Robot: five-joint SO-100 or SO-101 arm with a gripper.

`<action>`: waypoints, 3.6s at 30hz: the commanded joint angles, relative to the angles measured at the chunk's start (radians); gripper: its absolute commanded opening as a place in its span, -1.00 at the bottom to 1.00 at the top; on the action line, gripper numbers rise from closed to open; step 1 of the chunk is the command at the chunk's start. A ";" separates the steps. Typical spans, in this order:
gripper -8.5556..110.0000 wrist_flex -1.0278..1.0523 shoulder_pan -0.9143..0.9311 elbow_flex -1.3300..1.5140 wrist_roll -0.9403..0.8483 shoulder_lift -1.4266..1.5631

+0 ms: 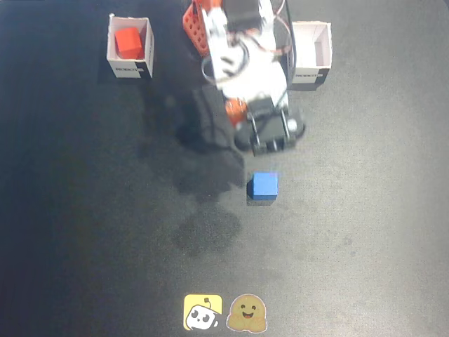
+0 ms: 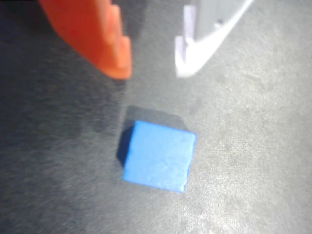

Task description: Put the red cube in the right box and the blue cube in the left box.

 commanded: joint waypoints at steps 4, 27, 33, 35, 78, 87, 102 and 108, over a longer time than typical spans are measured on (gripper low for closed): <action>-0.69 -0.048 -0.014 -0.127 0.017 -0.101; -0.57 -0.276 -0.044 -0.104 0.058 -0.367; -0.54 -0.314 -0.044 -0.094 0.061 -0.417; -0.53 -0.318 -0.044 -0.101 0.066 -0.449; -0.69 -0.534 -0.040 -0.003 0.084 -0.630; -0.68 -0.380 -0.025 0.029 0.098 -0.357; -0.68 -0.098 -0.026 -0.104 0.087 -0.149; -0.68 -0.037 -0.089 -0.143 0.114 -0.129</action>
